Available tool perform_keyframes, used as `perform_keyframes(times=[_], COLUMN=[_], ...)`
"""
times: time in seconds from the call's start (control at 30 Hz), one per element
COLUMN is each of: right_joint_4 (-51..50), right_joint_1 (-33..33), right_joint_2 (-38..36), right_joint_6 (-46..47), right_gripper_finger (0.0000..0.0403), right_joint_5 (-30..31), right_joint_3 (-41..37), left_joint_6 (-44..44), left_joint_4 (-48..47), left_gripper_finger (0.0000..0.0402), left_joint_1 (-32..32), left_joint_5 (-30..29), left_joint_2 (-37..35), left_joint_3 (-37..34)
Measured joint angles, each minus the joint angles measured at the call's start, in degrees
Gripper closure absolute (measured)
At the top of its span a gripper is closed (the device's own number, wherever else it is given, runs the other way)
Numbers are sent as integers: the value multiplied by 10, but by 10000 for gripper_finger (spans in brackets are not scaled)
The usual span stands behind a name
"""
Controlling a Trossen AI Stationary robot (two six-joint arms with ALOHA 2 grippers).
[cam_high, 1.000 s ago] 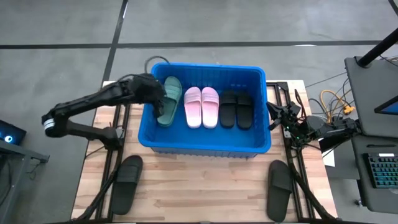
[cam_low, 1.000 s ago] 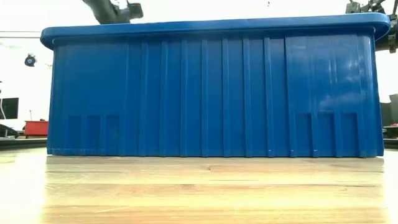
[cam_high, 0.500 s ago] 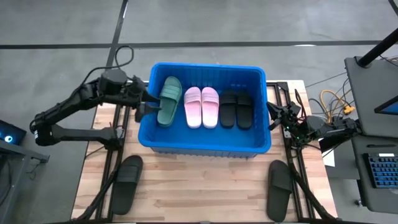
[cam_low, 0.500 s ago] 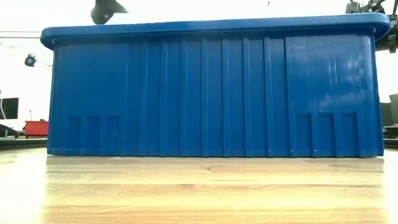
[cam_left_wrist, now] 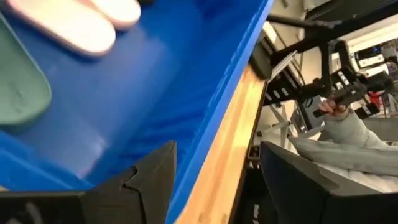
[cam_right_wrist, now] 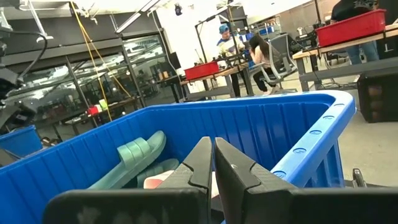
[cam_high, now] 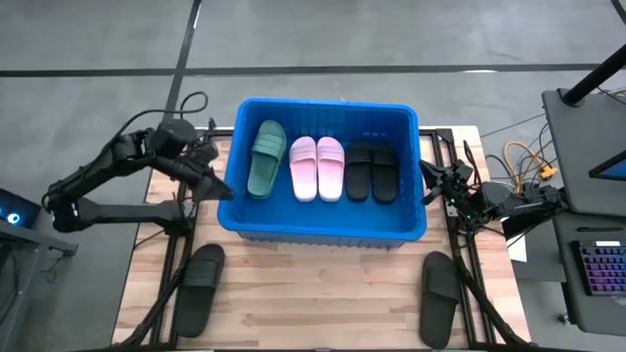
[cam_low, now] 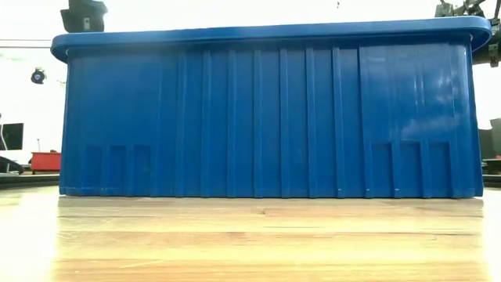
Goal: Pick and place slides into bin
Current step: Put the right black slide into the blue bin
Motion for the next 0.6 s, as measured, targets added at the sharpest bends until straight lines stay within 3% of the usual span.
perform_keyframes(times=[0.23, 0.4, 0.6], right_joint_4=[0, 17, 54], right_joint_1=[0, 0, 0], right_joint_2=[0, 0, 1], right_joint_6=[0, 22, 39], right_gripper_finger=[394, 394, 388], right_joint_5=[0, -6, -141], right_joint_3=[0, 0, 12], left_joint_6=[-62, -87, -61], left_joint_4=[-18, -18, -18], left_gripper_finger=[187, 187, 187], left_joint_1=[-43, -69, -70], left_joint_5=[22, 3, -11], left_joint_2=[2, 7, 13], left_joint_3=[9, 13, 7])
